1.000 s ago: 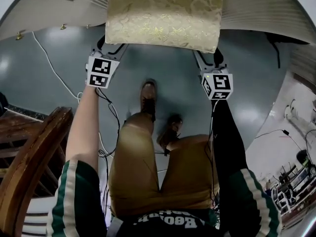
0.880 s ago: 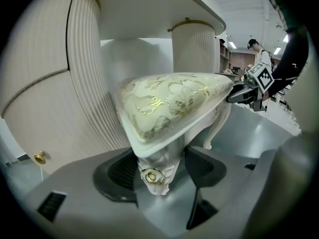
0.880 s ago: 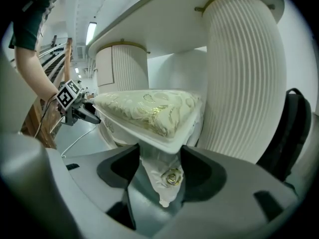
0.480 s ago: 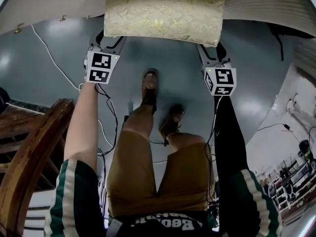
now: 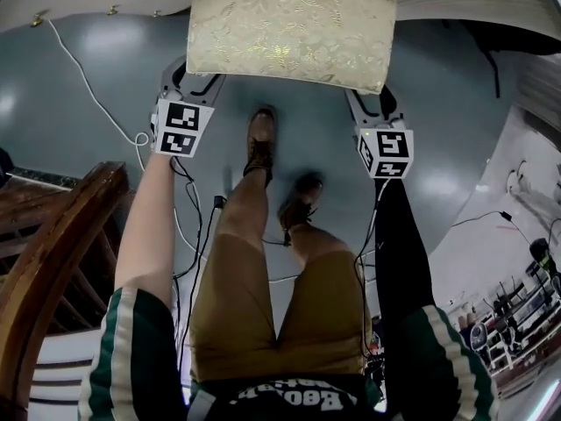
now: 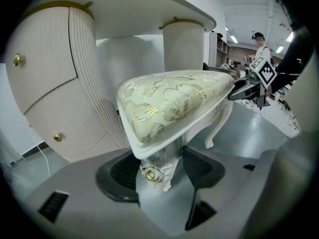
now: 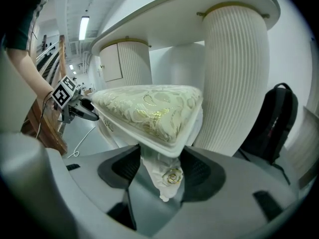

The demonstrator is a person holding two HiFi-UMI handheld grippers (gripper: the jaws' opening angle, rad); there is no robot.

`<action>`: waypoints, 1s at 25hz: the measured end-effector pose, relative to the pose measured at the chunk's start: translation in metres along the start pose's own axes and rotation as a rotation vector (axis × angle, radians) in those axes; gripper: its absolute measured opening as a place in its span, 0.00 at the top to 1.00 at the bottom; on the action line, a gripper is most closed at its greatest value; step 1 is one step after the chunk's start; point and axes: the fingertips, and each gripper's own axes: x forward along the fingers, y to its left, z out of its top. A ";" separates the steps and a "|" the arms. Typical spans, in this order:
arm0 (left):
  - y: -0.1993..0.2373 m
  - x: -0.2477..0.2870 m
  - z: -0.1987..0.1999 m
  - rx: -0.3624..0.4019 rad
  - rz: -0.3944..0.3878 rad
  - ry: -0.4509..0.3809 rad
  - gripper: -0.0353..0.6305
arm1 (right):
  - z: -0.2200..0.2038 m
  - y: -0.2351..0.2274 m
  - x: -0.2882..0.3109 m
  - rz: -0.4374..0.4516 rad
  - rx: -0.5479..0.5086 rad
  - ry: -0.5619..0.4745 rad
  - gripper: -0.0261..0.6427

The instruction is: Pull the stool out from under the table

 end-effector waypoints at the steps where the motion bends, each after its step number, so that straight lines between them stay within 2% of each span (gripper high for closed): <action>1: -0.008 -0.007 -0.006 -0.003 0.001 0.006 0.50 | -0.007 0.005 -0.008 0.003 -0.001 0.008 0.56; 8: -0.031 -0.030 -0.027 -0.055 0.010 0.059 0.53 | -0.032 0.020 -0.028 0.027 -0.003 0.086 0.56; 10: -0.050 -0.048 -0.049 -0.070 0.015 0.079 0.53 | -0.054 0.038 -0.046 0.035 -0.008 0.106 0.56; 14: -0.112 -0.105 -0.120 -0.098 0.029 0.103 0.53 | -0.121 0.089 -0.102 0.039 -0.038 0.138 0.56; 16: -0.130 -0.124 -0.139 -0.107 0.029 0.110 0.53 | -0.139 0.105 -0.122 0.039 -0.044 0.152 0.56; 25: -0.129 -0.127 -0.143 -0.106 -0.013 0.177 0.53 | -0.144 0.115 -0.127 0.046 0.000 0.237 0.57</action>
